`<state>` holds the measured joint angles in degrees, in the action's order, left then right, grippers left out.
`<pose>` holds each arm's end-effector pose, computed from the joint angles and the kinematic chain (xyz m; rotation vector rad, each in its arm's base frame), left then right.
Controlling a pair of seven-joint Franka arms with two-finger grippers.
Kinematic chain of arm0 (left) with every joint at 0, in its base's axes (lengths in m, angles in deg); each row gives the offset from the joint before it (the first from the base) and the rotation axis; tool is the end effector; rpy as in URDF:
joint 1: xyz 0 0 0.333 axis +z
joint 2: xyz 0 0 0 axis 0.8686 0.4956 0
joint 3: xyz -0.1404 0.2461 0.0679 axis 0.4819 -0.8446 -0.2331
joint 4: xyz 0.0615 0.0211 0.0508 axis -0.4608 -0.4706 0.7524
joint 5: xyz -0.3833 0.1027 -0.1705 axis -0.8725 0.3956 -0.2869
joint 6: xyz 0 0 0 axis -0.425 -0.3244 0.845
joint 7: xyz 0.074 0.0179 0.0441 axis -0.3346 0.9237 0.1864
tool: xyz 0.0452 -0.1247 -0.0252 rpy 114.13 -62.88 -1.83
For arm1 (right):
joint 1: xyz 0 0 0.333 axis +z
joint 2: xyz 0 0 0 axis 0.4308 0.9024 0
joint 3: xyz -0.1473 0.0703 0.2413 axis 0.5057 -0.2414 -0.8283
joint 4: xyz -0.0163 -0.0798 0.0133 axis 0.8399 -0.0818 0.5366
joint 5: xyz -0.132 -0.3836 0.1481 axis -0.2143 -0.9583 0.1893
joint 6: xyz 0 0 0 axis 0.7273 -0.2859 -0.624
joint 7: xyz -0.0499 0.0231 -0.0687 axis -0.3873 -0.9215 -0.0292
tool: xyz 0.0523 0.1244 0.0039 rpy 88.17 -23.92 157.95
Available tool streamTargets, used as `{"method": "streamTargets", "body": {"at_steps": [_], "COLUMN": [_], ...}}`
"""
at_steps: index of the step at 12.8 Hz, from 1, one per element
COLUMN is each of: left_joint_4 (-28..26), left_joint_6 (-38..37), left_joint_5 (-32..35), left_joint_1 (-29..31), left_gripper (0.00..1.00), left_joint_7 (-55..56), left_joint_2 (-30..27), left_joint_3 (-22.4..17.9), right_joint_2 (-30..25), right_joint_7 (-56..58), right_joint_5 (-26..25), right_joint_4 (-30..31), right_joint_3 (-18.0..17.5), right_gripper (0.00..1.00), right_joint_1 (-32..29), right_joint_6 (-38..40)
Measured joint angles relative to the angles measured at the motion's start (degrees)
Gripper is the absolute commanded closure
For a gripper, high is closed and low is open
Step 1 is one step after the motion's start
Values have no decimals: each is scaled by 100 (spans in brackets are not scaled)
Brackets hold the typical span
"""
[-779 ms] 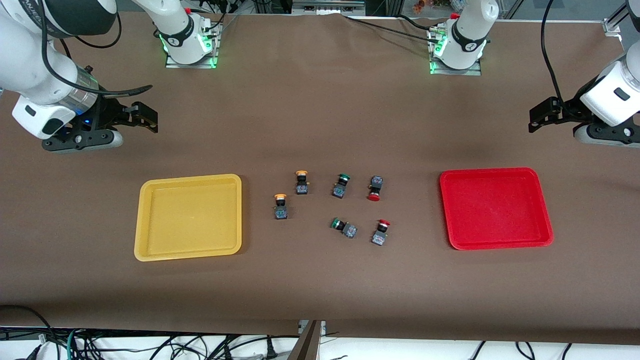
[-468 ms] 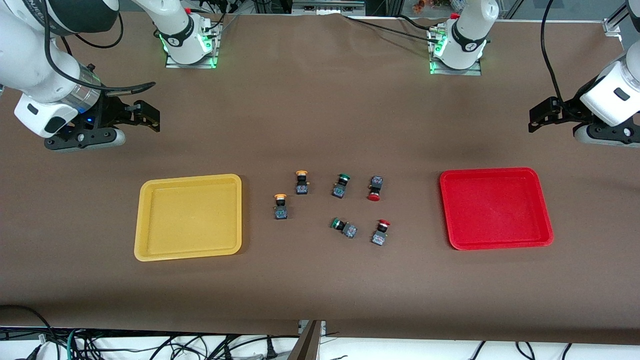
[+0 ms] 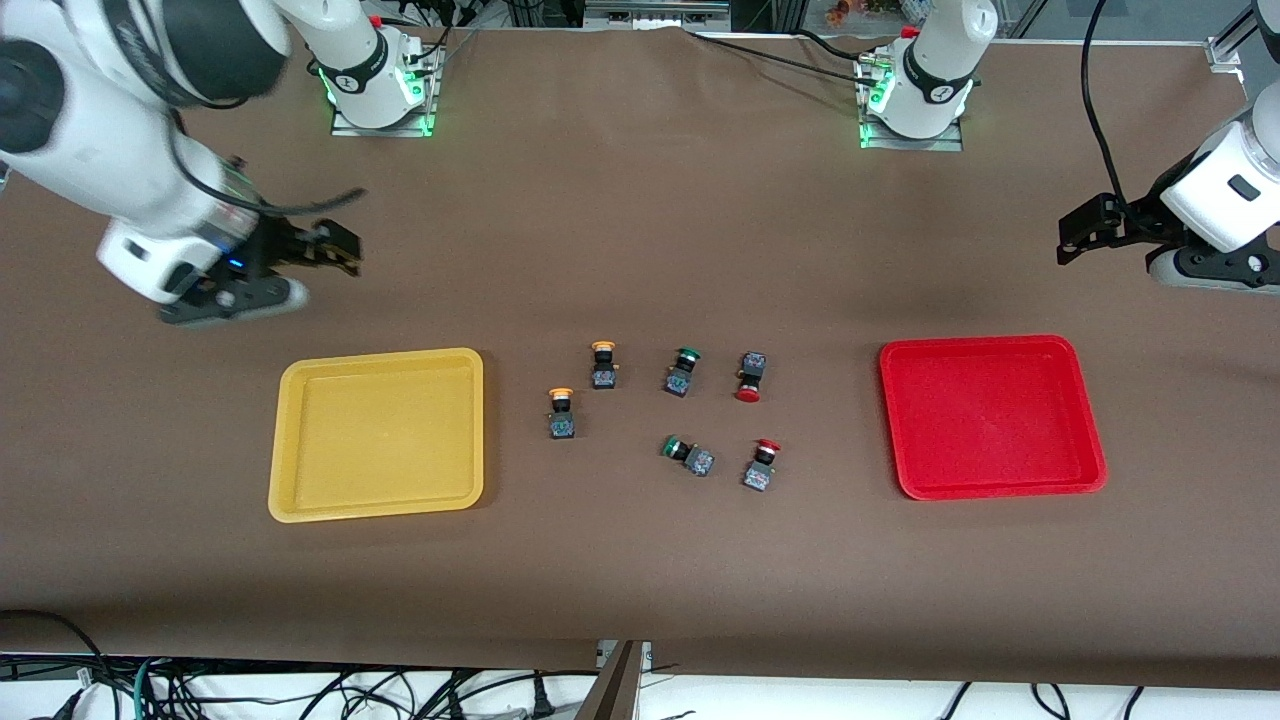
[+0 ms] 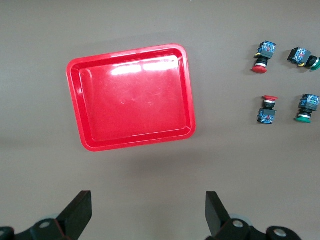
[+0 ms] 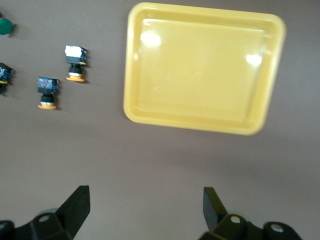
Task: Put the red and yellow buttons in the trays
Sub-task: 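Reach the right gripper toward a yellow-capped button beside the yellow tray, then close the right gripper on the yellow-capped button and lift it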
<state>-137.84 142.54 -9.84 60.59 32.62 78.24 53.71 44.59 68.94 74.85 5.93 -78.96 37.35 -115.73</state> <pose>0.5983 -0.0273 0.5420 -3.1338 0.1200 0.0908 0.6111 0.1948 0.4368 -3.0866 -0.2874 0.1475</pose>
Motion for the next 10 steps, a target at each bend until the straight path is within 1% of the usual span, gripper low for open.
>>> {"method": "streamTargets", "body": {"at_steps": [1, 3, 5, 7, 9, 10], "left_joint_4": [3, 7, 8, 7, 6, 5], "left_joint_6": [0, 0, 0, 0, 1, 1], "left_joint_5": [0, 0, 0, 0, 0, 0], "left_joint_1": [0, -1, -2, -2, -2, -2], "left_gripper": [0, 0, 0, 0, 0, 0], "left_joint_7": [11, 49, 100, 118, 122, 123], "left_joint_2": [-1, -1, 1, 2, 5, 7], "left_joint_3": [0, 16, 52, 65, 66, 66], "right_joint_2": [351, 1220, 2084, 2816, 3354, 3554], "right_joint_7": [-331, -882, -1092, -1446, -1804, -1883], "right_joint_5": [1, 1, 1, 0, -1, -1], "right_joint_4": [16, 41, -35, -442, -915, -1039], "right_joint_3": [-12, -29, -29, -27, -27, -26], "right_gripper": [0, 0, 0, 0, 0, 0], "right_joint_1": [214, 595, 903, 1100, 1323, 1409], "right_joint_6": [-420, -1534, -2568, -3008, -3220, -3429]}}
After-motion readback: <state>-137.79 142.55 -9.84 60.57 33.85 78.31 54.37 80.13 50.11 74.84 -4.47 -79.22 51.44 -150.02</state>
